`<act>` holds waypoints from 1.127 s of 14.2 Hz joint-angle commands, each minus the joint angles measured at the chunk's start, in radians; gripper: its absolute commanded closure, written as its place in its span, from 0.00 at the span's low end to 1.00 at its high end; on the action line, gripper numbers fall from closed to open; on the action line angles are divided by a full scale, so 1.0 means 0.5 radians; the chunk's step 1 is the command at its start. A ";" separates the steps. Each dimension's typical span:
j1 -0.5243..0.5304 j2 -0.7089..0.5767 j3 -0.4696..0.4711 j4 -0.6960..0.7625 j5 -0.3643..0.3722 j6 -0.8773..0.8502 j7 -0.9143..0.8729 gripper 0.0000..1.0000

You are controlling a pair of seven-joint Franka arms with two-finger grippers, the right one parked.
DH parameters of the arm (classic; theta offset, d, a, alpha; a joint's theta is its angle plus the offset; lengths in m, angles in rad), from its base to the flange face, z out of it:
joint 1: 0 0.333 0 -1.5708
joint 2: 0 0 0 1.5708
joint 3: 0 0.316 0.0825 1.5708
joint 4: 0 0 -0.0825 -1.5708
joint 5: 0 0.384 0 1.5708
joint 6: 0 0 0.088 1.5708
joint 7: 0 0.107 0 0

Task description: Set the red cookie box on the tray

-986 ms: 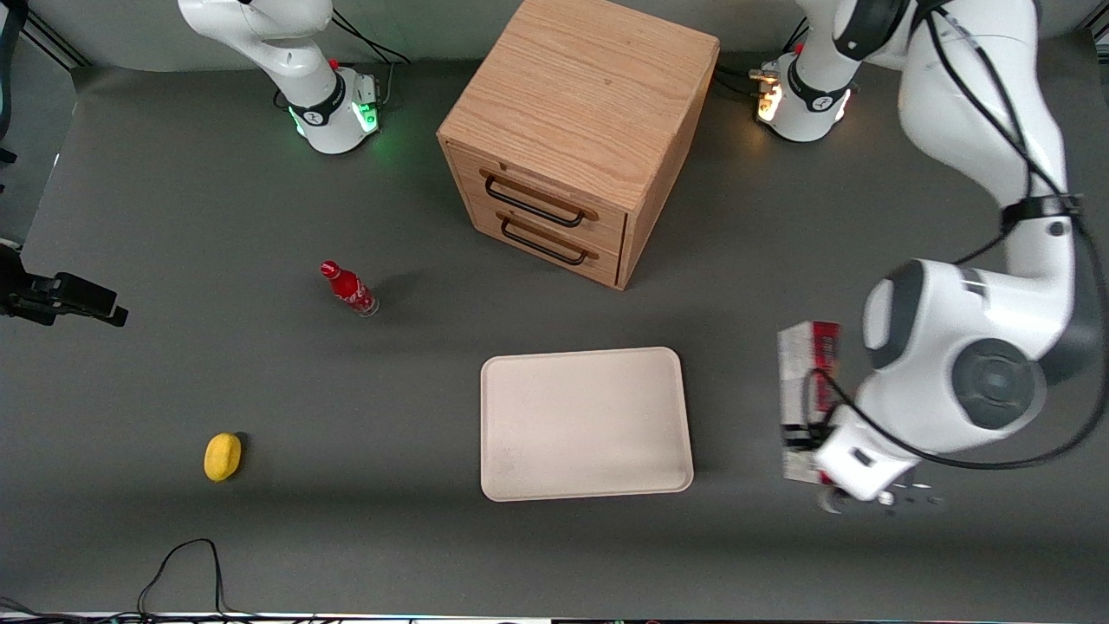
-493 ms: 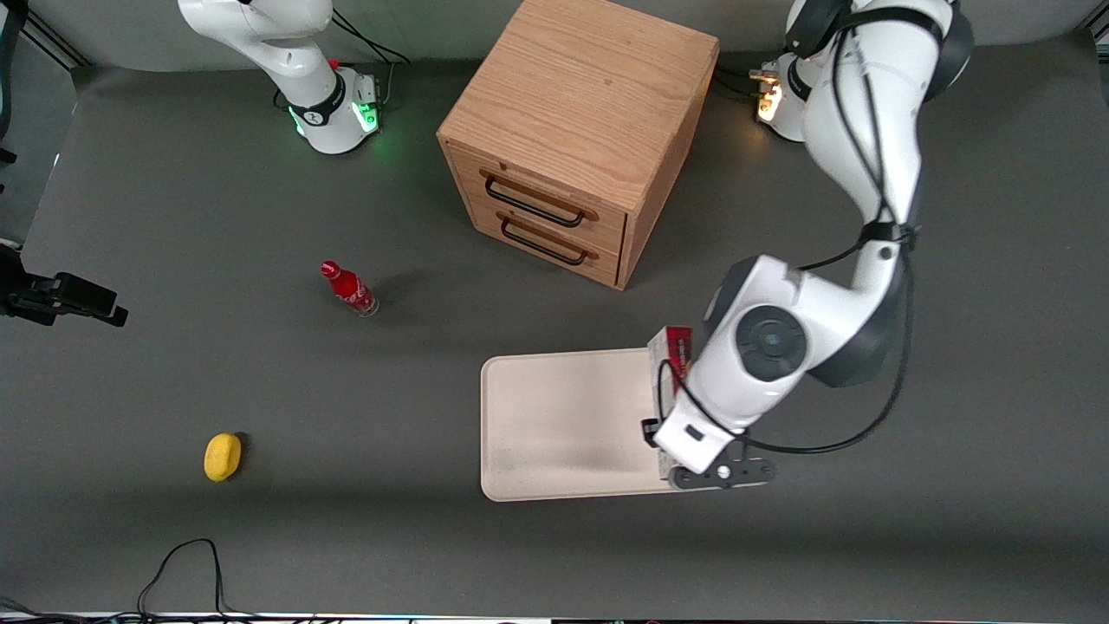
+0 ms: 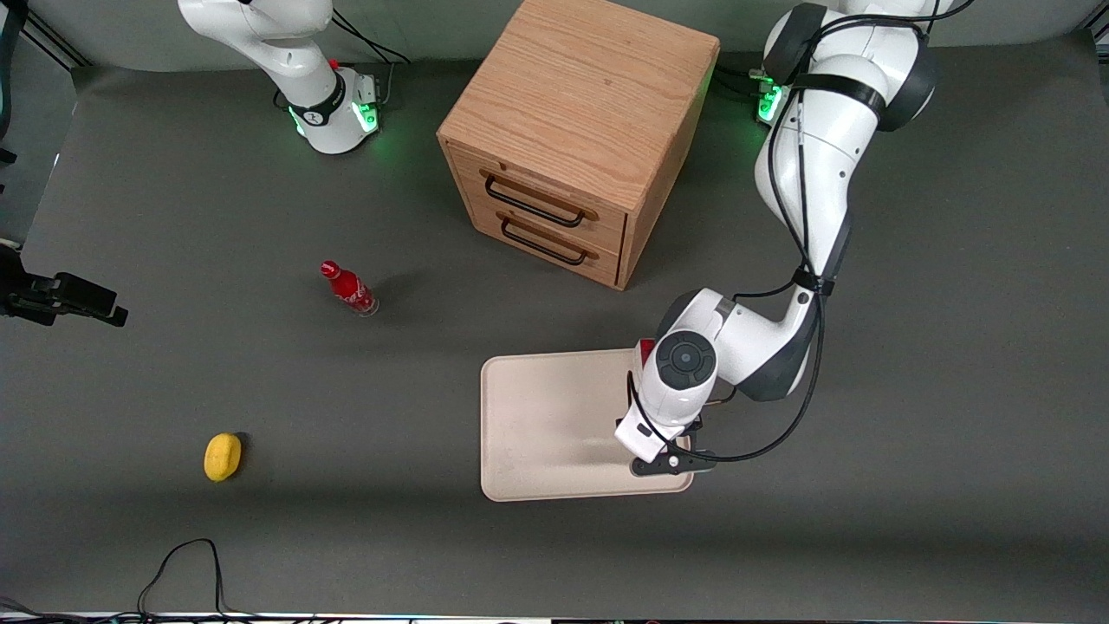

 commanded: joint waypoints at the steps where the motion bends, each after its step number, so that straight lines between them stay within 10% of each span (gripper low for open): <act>1: -0.007 -0.043 0.015 -0.044 0.067 0.002 -0.057 0.43; 2: -0.007 -0.058 0.018 -0.044 0.094 0.002 -0.051 0.00; 11: 0.379 -1.085 0.315 -0.562 -0.451 -0.592 0.709 0.00; 16: 0.630 -1.511 0.527 -0.776 -0.491 -0.983 1.268 0.00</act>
